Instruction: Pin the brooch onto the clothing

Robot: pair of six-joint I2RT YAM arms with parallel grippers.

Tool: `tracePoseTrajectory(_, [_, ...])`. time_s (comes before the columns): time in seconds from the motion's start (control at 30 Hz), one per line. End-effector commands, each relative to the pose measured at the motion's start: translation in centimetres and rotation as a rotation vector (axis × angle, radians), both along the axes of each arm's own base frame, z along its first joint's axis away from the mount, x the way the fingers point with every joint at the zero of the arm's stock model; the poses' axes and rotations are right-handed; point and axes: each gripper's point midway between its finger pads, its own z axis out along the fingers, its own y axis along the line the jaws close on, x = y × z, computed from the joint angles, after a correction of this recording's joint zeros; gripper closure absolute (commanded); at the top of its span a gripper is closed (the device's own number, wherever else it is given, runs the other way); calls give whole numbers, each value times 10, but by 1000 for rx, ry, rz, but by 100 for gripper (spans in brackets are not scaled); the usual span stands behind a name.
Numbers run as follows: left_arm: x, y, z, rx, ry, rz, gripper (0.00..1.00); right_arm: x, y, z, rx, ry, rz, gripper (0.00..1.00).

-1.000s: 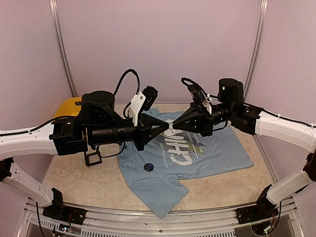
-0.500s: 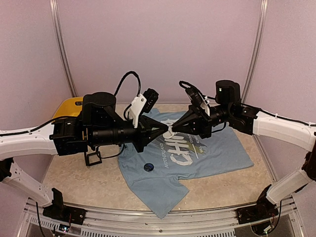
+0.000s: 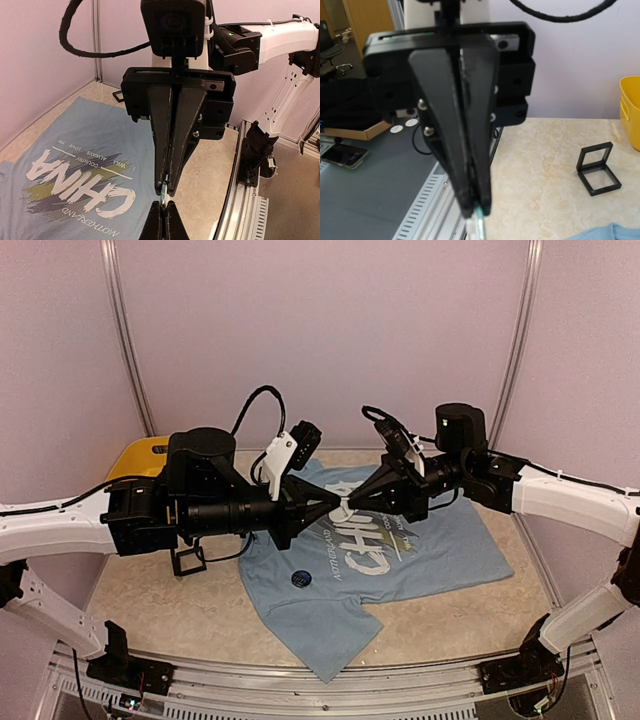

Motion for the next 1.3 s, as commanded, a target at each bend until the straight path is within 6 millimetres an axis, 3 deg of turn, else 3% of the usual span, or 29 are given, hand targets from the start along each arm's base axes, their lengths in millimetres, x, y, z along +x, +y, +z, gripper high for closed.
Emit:
tracePoseTrajectory(0.0, [-7, 0, 27, -82, -44, -21, 100, -6, 5, -5, -17, 11, 17, 100])
tracePoseTrajectory(0.13, [-4, 1, 27, -82, -43, -4, 97, -3, 5, 1, -4, -2, -7, 100])
tracePoseTrajectory(0.2, [-2, 3, 25, -81, -41, 10, 66, -1, 5, 5, 9, -11, -30, 100])
tracePoseTrajectory(0.27, [-2, 6, 24, -80, -42, 15, 47, 2, 4, 11, 35, -36, -61, 100])
tracePoseTrajectory(0.33, [-3, 12, 32, -122, -53, 24, 38, 5, 3, 15, 43, -16, -100, 100])
tracePoseTrajectory(0.43, [-4, 26, 33, -165, -50, 38, 36, 8, 1, 25, 77, -15, -139, 100])
tracePoseTrajectory(0.63, [-4, 30, 28, -187, -17, 36, 40, 3, -7, 46, 189, -2, -169, 100])
tracePoseTrajectory(0.93, [3, 7, 34, -188, -25, 8, 46, -4, -9, 46, 189, -3, -132, 100])
tracePoseTrajectory(1.07, [7, -2, 27, -174, 10, -23, 64, -7, -11, 46, 188, -13, -126, 100])
tracePoseTrajectory(1.27, [9, -2, 30, -188, 21, -37, 100, -9, -12, 44, 181, -22, -123, 100])
